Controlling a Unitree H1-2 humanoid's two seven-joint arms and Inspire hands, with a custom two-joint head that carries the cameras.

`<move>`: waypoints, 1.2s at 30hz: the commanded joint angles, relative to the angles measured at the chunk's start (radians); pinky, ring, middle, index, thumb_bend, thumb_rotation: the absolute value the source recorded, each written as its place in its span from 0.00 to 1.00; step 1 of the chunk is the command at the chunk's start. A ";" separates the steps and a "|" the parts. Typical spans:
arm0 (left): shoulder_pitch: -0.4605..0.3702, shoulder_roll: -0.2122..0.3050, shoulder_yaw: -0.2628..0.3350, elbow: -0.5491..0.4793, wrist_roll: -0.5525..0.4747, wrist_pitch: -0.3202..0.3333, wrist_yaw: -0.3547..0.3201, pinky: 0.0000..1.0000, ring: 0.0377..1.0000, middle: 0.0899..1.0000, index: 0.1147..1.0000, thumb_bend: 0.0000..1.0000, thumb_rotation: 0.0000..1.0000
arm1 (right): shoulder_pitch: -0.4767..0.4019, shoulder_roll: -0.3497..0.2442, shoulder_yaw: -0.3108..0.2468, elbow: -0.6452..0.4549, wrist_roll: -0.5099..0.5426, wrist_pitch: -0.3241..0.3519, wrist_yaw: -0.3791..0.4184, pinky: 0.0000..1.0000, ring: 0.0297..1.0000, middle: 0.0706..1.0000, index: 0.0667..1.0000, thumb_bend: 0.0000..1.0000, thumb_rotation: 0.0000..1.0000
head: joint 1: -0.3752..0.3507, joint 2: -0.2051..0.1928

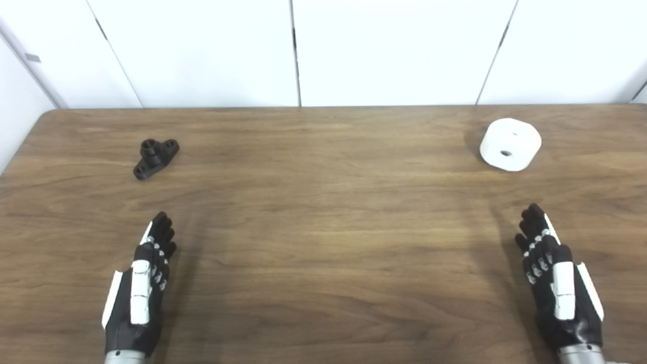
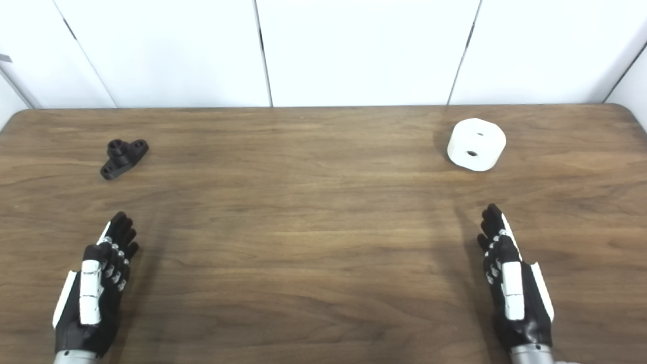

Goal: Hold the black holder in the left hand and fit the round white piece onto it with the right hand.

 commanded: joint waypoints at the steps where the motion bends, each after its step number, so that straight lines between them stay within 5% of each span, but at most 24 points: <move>1: 0.001 0.008 0.005 -0.022 0.006 -0.037 0.005 1.00 1.00 0.99 0.99 0.57 1.00 | 0.004 0.001 -0.005 -0.020 -0.002 -0.008 -0.004 1.00 1.00 0.98 0.97 0.60 1.00 | -0.001 0.003; 15: -0.004 0.010 0.004 -0.016 0.011 -0.039 0.005 1.00 1.00 0.99 0.98 0.57 1.00 | 0.002 -0.002 -0.002 -0.023 -0.005 -0.001 -0.003 1.00 1.00 0.99 0.98 0.60 1.00 | 0.018 0.000; 36: 0.013 -0.019 -0.026 -0.044 0.048 -0.027 0.046 1.00 0.98 0.97 0.95 0.57 0.94 | 0.008 -0.023 -0.014 -0.009 0.023 -0.020 0.017 1.00 1.00 0.99 0.99 0.59 1.00 | 0.210 -0.049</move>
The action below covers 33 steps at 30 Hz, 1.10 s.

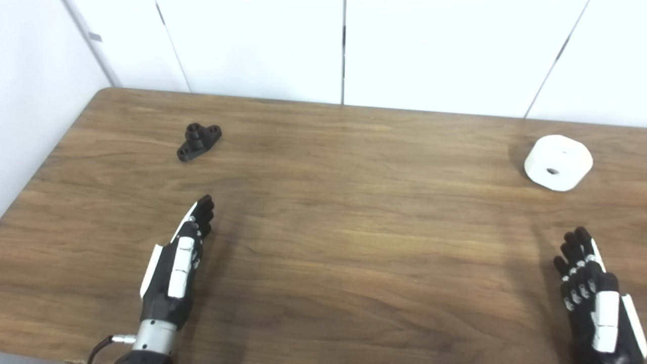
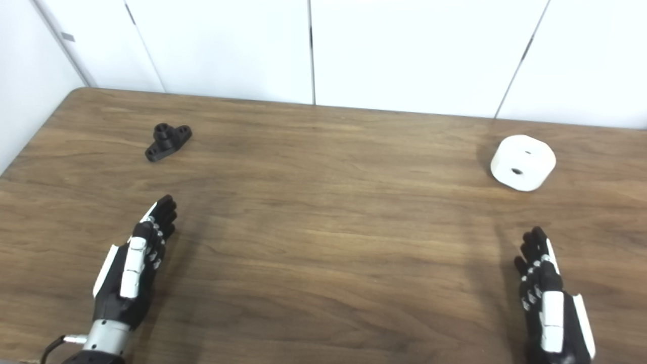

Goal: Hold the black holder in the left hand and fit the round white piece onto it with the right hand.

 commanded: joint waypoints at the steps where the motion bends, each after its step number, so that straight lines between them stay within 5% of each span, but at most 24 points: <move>1: 0.011 -0.017 -0.005 -0.039 0.012 -0.026 0.011 1.00 0.98 0.97 0.95 0.57 0.94 | 0.009 -0.014 -0.011 -0.016 0.012 -0.009 0.007 1.00 1.00 0.99 0.99 0.59 1.00 | 0.021 0.000; 14: 0.019 -0.021 -0.046 -0.057 0.043 -0.004 0.024 1.00 1.00 0.99 0.98 0.56 0.95 | 0.014 -0.027 -0.019 -0.013 0.016 -0.020 0.009 1.00 1.00 0.99 0.99 0.65 1.00 | 0.119 -0.033; 33: 0.016 -0.023 -0.063 0.010 0.057 -0.071 0.035 1.00 1.00 1.00 0.99 0.55 0.95 | 0.004 -0.018 -0.027 0.059 0.007 -0.083 0.014 1.00 1.00 0.99 0.99 0.63 1.00 | 0.105 -0.116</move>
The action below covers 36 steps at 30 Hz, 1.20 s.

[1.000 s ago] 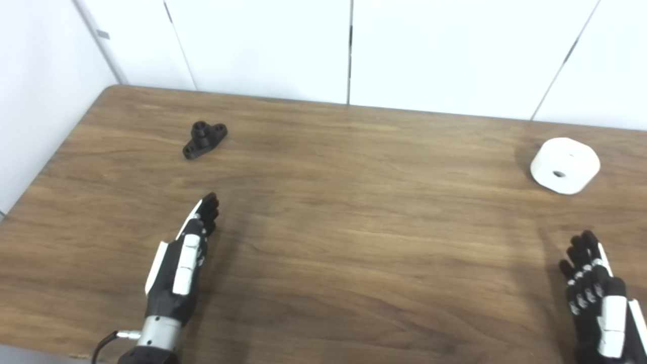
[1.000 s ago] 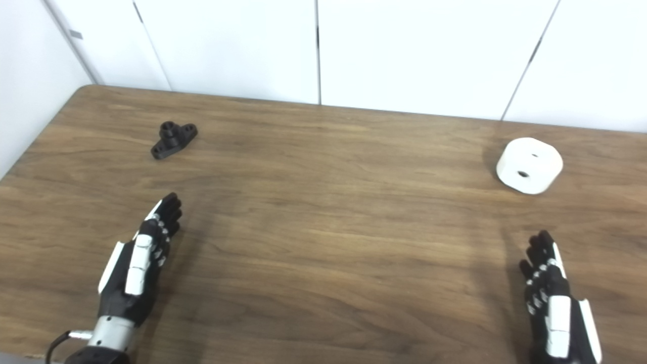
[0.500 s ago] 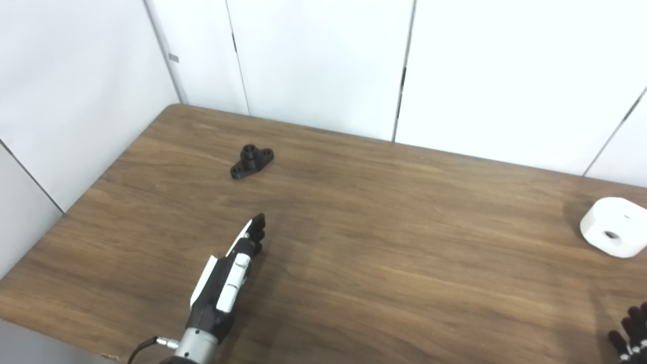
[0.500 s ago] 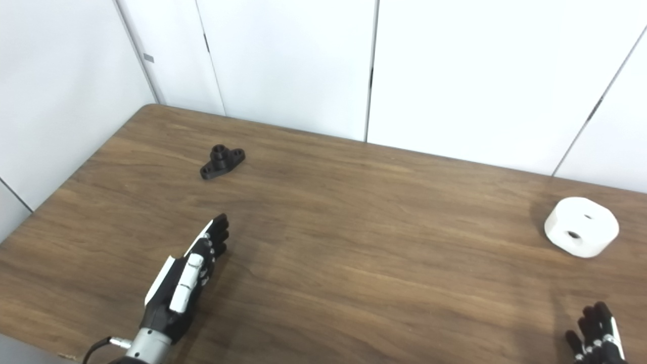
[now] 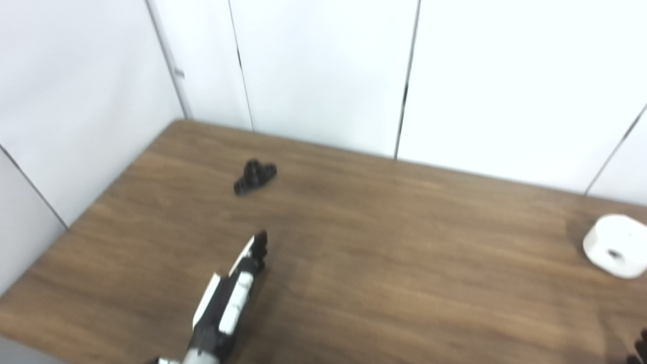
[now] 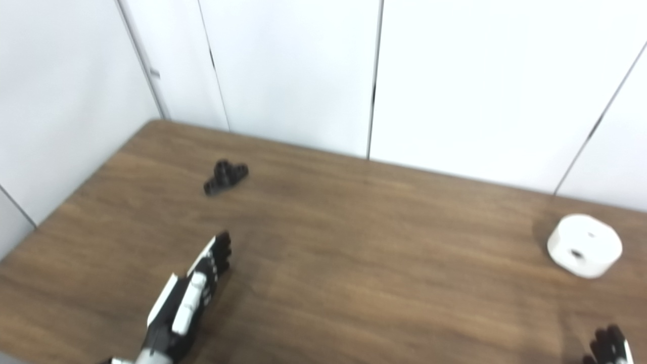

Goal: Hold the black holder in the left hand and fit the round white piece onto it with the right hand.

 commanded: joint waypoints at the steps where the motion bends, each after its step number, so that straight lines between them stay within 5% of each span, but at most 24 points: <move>1: 0.007 -0.019 -0.004 0.002 0.007 -0.030 0.006 1.00 1.00 1.00 0.99 0.55 0.95 | 0.000 0.000 -0.006 0.034 -0.006 -0.030 -0.001 1.00 1.00 0.99 0.99 0.63 1.00 | 0.000 0.000; 14: 0.010 -0.018 -0.006 0.008 0.063 -0.038 0.024 1.00 1.00 0.99 0.97 0.55 0.91 | -0.003 -0.001 -0.004 0.040 -0.008 -0.041 -0.002 1.00 1.00 0.99 0.99 0.59 1.00 | -0.023 0.005; 17: 0.009 -0.013 -0.002 0.013 0.101 -0.045 0.033 1.00 1.00 0.98 0.96 0.59 0.85 | -0.002 0.001 -0.003 0.036 -0.007 -0.035 -0.003 1.00 1.00 0.98 0.98 0.60 1.00 | -0.028 0.004; 22: 0.009 -0.015 0.001 0.019 0.096 -0.071 0.033 0.98 0.99 0.98 0.95 0.64 0.59 | -0.001 0.004 -0.002 0.036 -0.015 -0.027 -0.008 1.00 1.00 0.98 0.98 0.63 1.00 | -0.040 0.001; 33: 0.017 -0.032 -0.006 -0.021 0.174 -0.053 0.073 0.94 0.95 0.95 0.94 0.66 0.49 | -0.002 -0.002 -0.008 0.053 -0.009 -0.051 -0.001 1.00 1.00 0.98 0.97 0.60 1.00 | -0.039 -0.007; 36: 0.012 -0.035 0.002 -0.056 0.211 -0.003 0.089 0.91 0.95 0.94 0.93 0.67 0.49 | -0.002 -0.004 -0.008 0.051 -0.012 -0.054 0.000 1.00 1.00 0.98 0.97 0.58 1.00 | -0.035 -0.011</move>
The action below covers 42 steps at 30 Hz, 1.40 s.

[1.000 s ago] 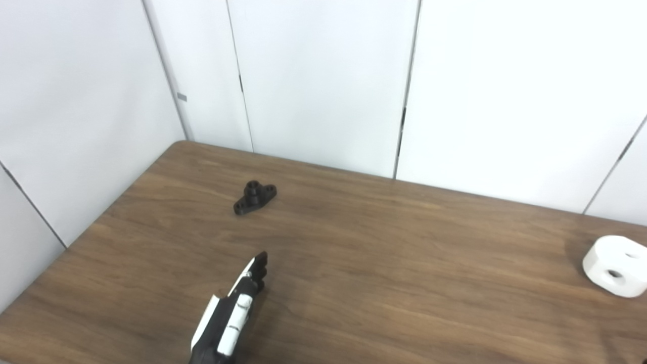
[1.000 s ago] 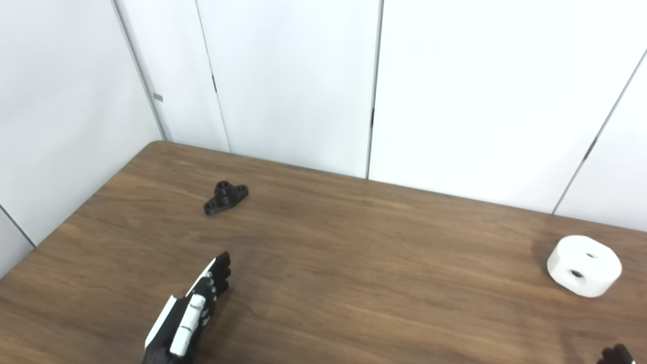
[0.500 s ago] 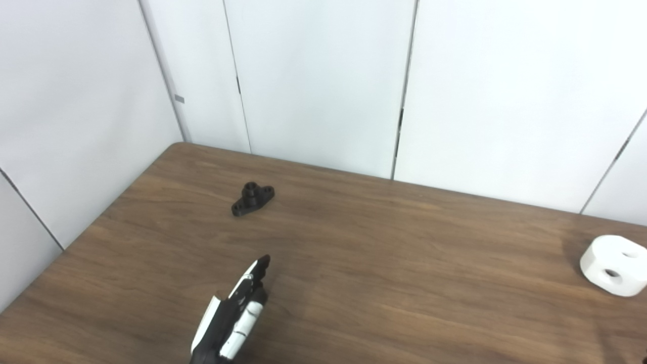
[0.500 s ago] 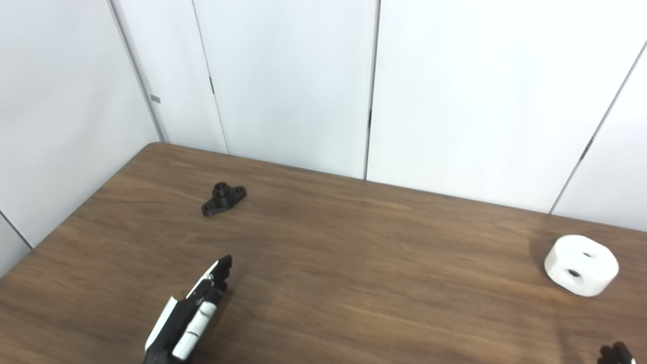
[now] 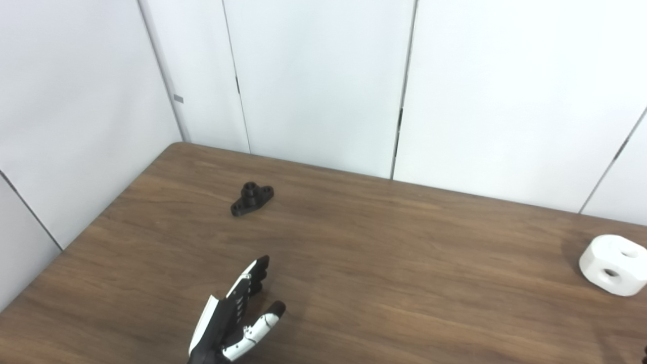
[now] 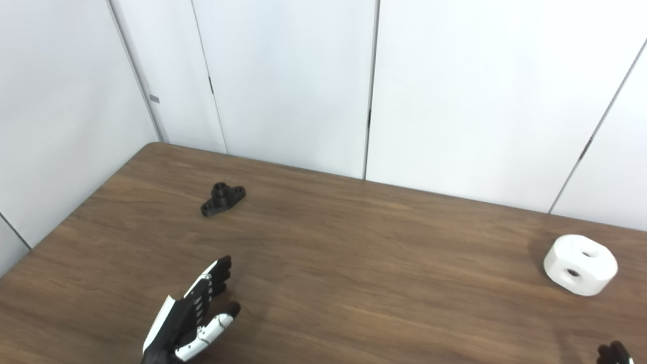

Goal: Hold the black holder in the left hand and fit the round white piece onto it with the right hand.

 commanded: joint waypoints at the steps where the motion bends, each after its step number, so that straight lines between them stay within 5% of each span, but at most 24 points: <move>1: -0.005 -0.025 0.008 -0.050 0.040 0.020 0.025 0.90 0.95 0.94 0.93 0.67 0.50 | 0.006 -0.004 -0.009 0.037 -0.002 -0.017 -0.002 1.00 1.00 0.98 0.97 0.58 1.00 | 0.001 0.001; 6: -0.052 -0.007 0.034 -0.054 0.065 0.040 0.047 0.88 0.92 0.93 0.90 0.80 0.45 | 0.009 -0.004 -0.010 0.045 -0.014 -0.037 -0.004 1.00 1.00 0.97 0.95 0.58 1.00 | -0.005 -0.004; 15: -0.154 0.028 0.073 -0.085 0.144 0.185 0.058 0.87 0.90 0.90 0.87 0.92 0.47 | 0.007 0.005 -0.006 0.051 -0.009 -0.049 -0.003 1.00 0.99 0.97 0.95 0.56 1.00 | -0.023 -0.007; 22: -0.214 0.059 0.089 -0.099 0.149 0.278 0.034 0.98 0.98 0.95 0.87 0.89 0.44 | 0.009 0.009 0.000 0.057 -0.027 -0.055 -0.008 1.00 1.00 0.96 0.95 0.57 1.00 | -0.038 -0.017; 27: -0.251 0.080 0.092 -0.099 0.153 0.315 0.031 0.85 0.91 0.92 0.88 0.89 0.41 | 0.010 0.010 0.000 0.056 -0.037 -0.063 -0.009 1.00 1.00 0.96 0.94 0.55 1.00 | -0.039 -0.017; 30: -0.269 0.093 0.099 -0.104 0.141 0.344 0.020 0.96 0.99 0.99 0.90 0.87 0.38 | 0.012 0.011 0.000 0.055 -0.038 -0.071 -0.008 1.00 0.99 0.95 0.93 0.52 1.00 | -0.039 -0.014; 42: -0.338 0.159 0.138 -0.030 0.203 0.333 0.042 1.00 1.00 0.98 0.89 0.86 0.39 | 0.012 0.011 -0.002 0.060 -0.052 -0.083 -0.010 1.00 1.00 0.95 0.94 0.52 1.00 | -0.037 -0.009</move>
